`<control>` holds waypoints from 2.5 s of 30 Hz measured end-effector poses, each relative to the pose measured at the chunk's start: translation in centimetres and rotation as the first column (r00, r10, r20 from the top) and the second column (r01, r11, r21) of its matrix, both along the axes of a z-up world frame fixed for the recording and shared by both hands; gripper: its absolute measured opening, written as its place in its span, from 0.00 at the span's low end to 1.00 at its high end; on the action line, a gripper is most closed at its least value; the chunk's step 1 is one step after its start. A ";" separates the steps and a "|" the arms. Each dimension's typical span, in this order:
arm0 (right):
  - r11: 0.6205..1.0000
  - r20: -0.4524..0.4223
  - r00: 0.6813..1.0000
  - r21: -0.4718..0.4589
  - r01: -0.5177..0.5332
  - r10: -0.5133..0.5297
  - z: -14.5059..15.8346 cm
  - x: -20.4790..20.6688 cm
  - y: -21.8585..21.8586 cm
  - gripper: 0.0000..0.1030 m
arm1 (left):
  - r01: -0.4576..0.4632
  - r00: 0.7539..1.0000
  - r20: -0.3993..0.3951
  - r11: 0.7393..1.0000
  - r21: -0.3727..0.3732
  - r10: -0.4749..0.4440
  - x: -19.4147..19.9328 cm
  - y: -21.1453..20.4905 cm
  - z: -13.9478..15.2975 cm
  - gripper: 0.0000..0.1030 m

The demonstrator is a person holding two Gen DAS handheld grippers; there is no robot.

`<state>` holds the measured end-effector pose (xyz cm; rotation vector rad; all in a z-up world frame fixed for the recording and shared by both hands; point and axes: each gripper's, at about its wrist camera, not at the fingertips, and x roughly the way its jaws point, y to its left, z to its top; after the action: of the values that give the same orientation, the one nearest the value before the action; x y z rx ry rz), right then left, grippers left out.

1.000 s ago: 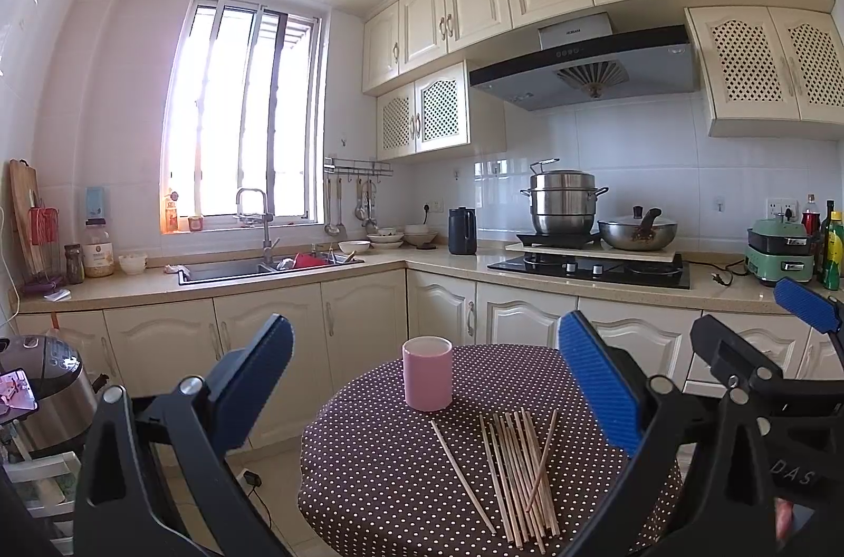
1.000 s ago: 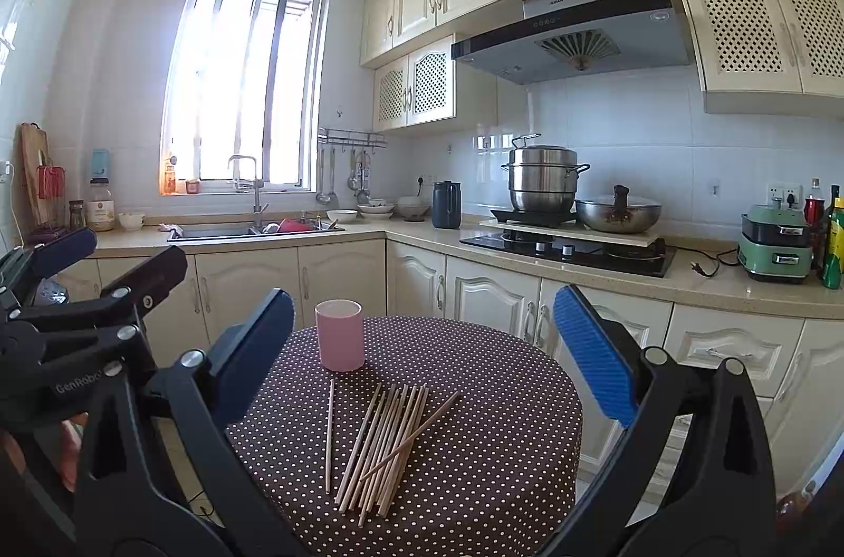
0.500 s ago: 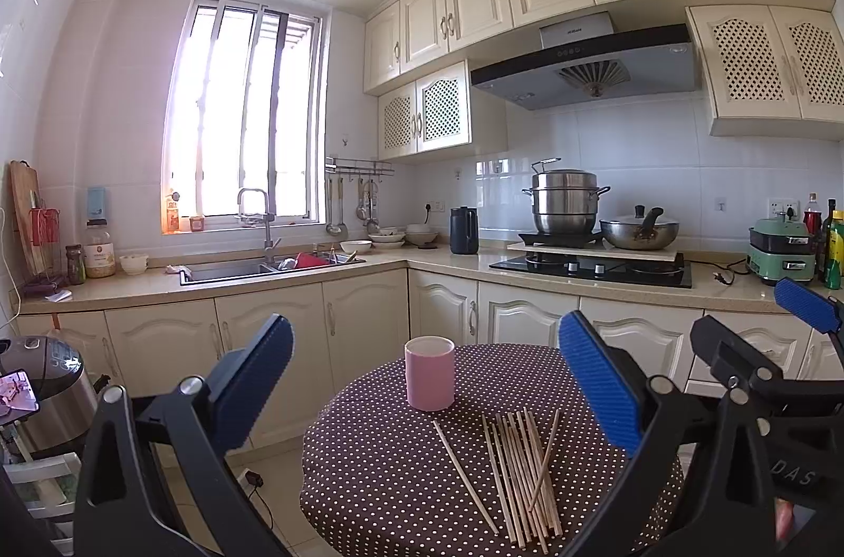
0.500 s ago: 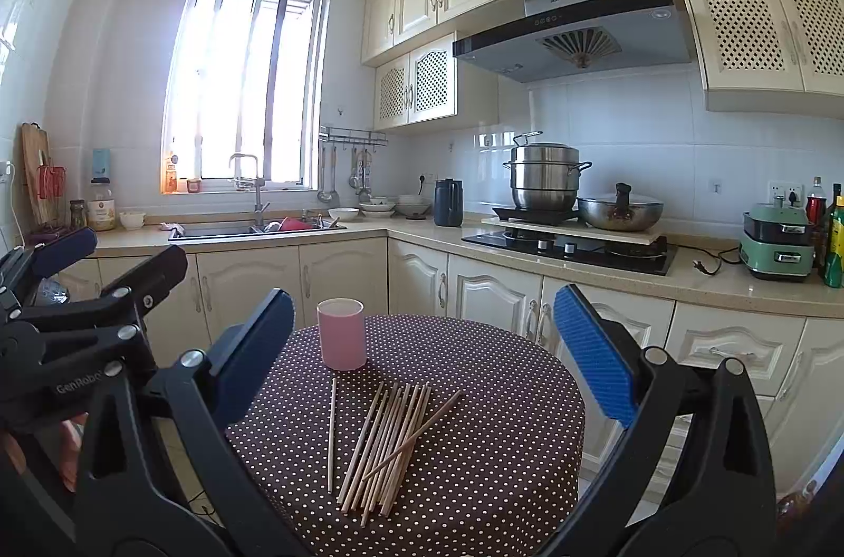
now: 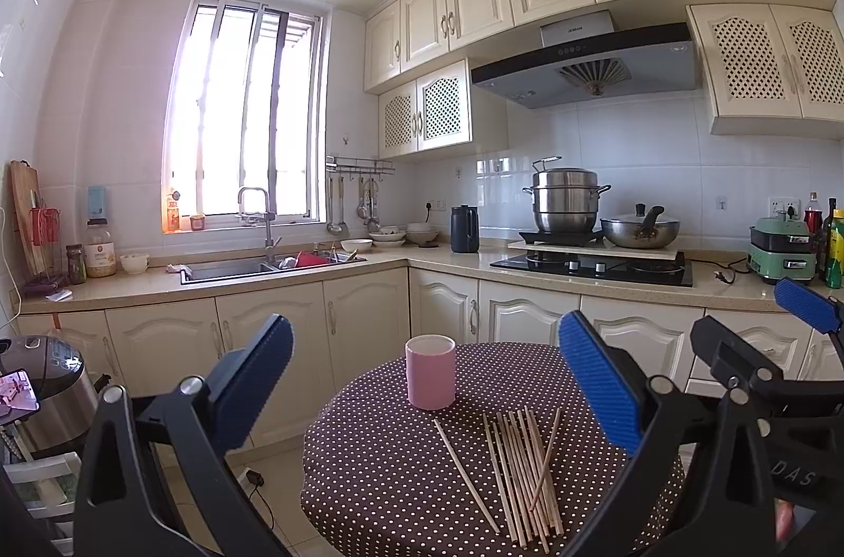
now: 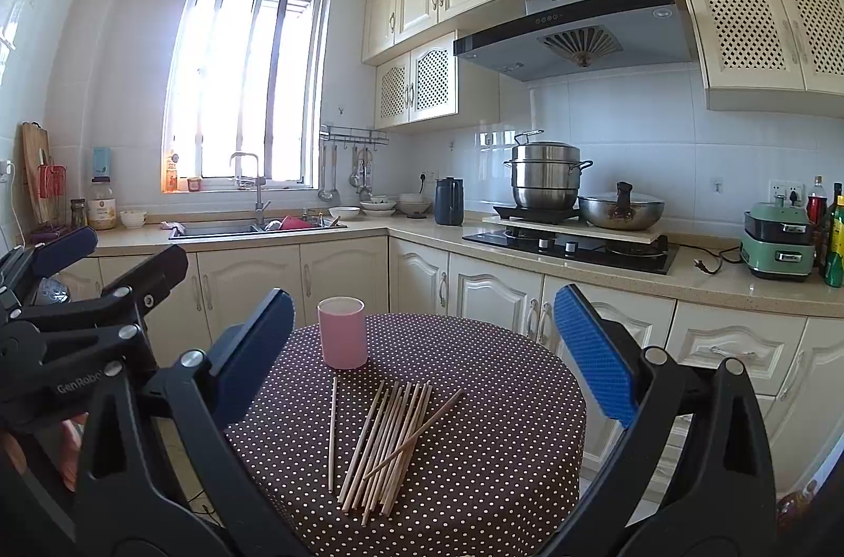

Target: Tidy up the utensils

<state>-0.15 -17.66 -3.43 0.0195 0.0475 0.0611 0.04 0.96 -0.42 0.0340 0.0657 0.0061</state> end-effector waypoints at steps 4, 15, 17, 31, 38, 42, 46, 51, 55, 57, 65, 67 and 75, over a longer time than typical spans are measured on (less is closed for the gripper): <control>1.000 -0.002 1.000 0.001 0.000 0.000 -0.1 0.0 0.1 0.94 | -0.001 1.000 -0.001 1.000 0.000 0.001 0.0 0.1 0.0 0.96; 1.000 -0.029 1.000 0.008 -0.005 0.005 -0.8 0.4 0.4 0.94 | -0.002 1.000 -0.016 1.000 0.004 0.002 0.4 0.3 -0.6 0.96; 1.000 -0.035 0.999 0.010 -0.006 0.006 -0.9 0.6 0.3 0.94 | -0.001 1.000 -0.018 1.000 0.008 0.002 0.6 0.3 -0.6 0.96; 1.000 -0.096 0.995 0.007 -0.006 0.006 -2.4 3.1 0.4 0.94 | -0.023 0.998 -0.063 0.999 0.047 0.026 3.0 0.3 -2.4 0.96; 1.000 -0.139 0.990 0.016 -0.026 0.028 -3.4 4.8 0.6 0.94 | -0.033 0.994 -0.101 0.998 0.045 0.038 4.6 0.9 -3.6 0.96; 0.999 -0.162 0.986 0.012 -0.035 0.037 -3.9 6.0 1.0 0.94 | -0.042 0.992 -0.119 0.998 0.051 0.048 5.6 1.2 -4.3 0.96; 0.999 -0.188 0.981 0.010 -0.046 0.047 -4.3 7.3 1.2 0.94 | -0.047 0.989 -0.140 0.998 0.048 0.053 6.8 1.5 -4.8 0.96; 0.999 -0.204 0.978 -0.002 -0.054 0.052 -4.6 8.5 1.4 0.94 | -0.048 0.985 -0.162 0.998 0.045 0.054 8.0 1.7 -5.2 0.96; 0.998 -0.221 0.973 -0.007 -0.061 0.058 -4.9 9.4 1.4 0.94 | -0.050 0.982 -0.178 0.997 0.053 0.059 8.8 1.6 -5.7 0.96; 0.998 -0.232 0.971 -0.010 -0.063 0.059 -5.1 9.9 1.3 0.94 | -0.049 0.980 -0.189 0.997 0.057 0.059 9.3 1.6 -6.0 0.96; 0.997 -0.335 0.941 -0.037 -0.065 0.049 -7.4 14.2 -0.1 0.94 | -0.011 0.921 -0.389 1.000 -0.001 0.010 15.0 2.2 -8.8 0.96; 0.997 -0.377 0.925 -0.046 -0.069 0.047 -8.3 15.6 -0.8 0.94 | 0.015 0.882 -0.471 0.999 -0.048 -0.036 17.2 2.7 -10.1 0.95; 0.988 -0.593 0.794 0.024 -0.150 0.135 -12.5 22.1 -2.7 0.73 | 0.038 0.684 -0.721 0.993 -0.112 -0.107 25.0 1.7 -16.6 0.58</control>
<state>21.98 -20.37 -15.98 0.0098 0.6851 0.2063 25.05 2.67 -17.06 -0.0531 0.8774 -0.0929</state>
